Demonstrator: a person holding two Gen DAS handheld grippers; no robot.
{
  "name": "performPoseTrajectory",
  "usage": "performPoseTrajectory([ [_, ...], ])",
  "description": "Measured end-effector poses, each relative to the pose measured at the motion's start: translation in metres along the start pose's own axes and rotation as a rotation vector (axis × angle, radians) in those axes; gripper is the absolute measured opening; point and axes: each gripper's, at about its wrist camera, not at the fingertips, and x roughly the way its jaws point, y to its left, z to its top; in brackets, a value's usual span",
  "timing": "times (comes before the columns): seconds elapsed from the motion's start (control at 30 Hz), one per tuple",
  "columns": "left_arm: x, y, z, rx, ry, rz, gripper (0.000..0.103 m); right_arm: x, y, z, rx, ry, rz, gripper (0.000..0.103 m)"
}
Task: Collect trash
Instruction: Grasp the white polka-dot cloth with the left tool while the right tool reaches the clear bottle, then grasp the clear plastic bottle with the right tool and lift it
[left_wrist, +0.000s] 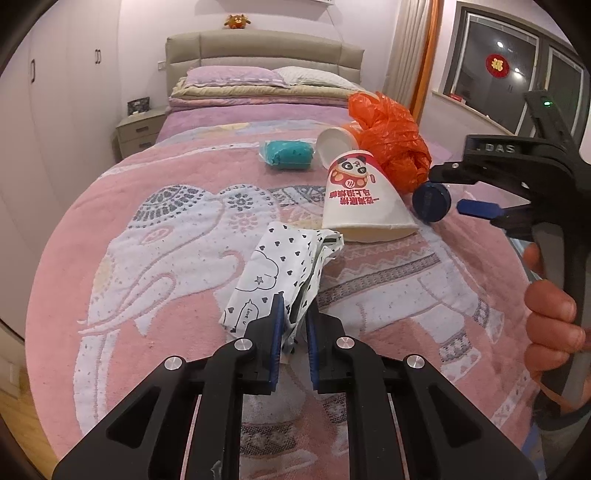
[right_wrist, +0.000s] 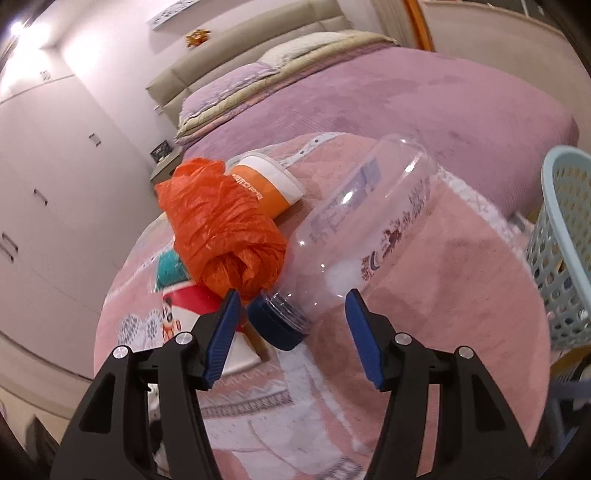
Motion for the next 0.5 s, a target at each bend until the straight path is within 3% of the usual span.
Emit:
performPoseTrajectory([
  [0.23, -0.001, 0.0, 0.0, 0.002, -0.008, -0.015, 0.01, 0.021, -0.01, 0.004, 0.096, 0.068, 0.022, 0.053],
  [0.33, -0.001, 0.002, 0.0, -0.003, -0.009, -0.019, 0.01, 0.014, -0.012, 0.0, 0.067, 0.072, 0.04, 0.04],
  [0.5, -0.001, 0.002, 0.0, -0.002, -0.011, -0.017, 0.01, -0.007, -0.023, -0.014, -0.014, 0.105, 0.06, 0.038],
])
